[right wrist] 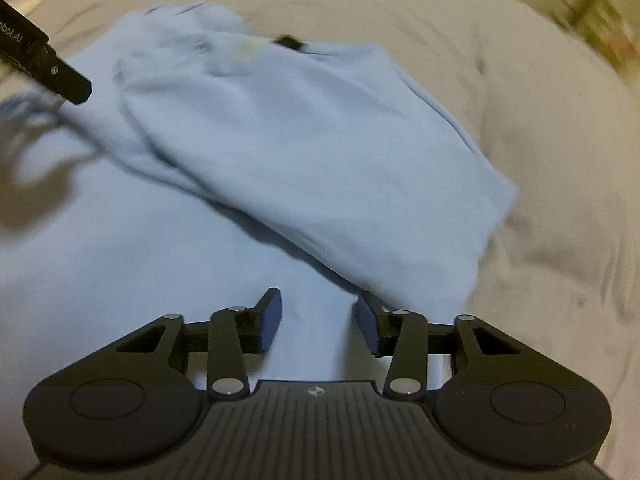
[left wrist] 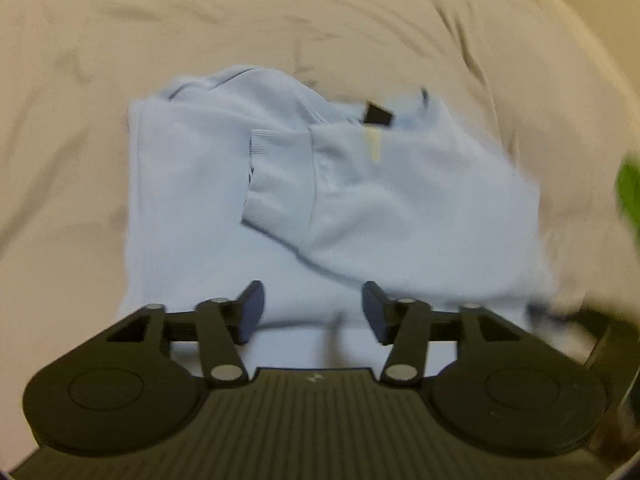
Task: Fold clothes
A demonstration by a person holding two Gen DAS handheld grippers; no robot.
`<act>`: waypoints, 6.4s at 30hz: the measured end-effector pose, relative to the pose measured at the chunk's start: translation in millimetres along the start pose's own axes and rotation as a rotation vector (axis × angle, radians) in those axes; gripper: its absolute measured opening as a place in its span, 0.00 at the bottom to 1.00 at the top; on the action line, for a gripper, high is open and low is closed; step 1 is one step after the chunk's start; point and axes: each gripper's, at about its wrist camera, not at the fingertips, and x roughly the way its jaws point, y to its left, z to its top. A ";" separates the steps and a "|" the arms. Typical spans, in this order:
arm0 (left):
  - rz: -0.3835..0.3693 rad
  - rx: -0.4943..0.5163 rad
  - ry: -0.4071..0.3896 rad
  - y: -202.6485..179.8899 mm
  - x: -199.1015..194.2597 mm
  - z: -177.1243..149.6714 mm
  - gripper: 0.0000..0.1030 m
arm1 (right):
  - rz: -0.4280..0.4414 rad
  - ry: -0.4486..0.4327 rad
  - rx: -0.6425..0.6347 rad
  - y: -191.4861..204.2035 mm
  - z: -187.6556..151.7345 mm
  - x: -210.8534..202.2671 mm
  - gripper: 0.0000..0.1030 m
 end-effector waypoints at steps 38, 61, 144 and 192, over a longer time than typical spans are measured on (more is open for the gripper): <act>0.055 0.496 0.082 -83.7 12.3 -48.2 0.23 | 0.148 -0.031 1.009 -135.6 -85.8 -12.8 0.10; 0.433 0.491 -0.405 -73.2 -19.3 8.2 0.04 | -0.350 -0.044 1.127 -208.0 -131.2 -71.1 0.64; 0.438 -0.287 -0.261 156.8 -115.2 26.1 0.52 | 0.267 0.027 0.427 -61.0 80.0 45.1 0.64; -0.002 -0.064 0.123 98.5 -120.6 -192.1 0.59 | 0.150 0.260 0.829 -85.9 -151.9 -55.2 0.86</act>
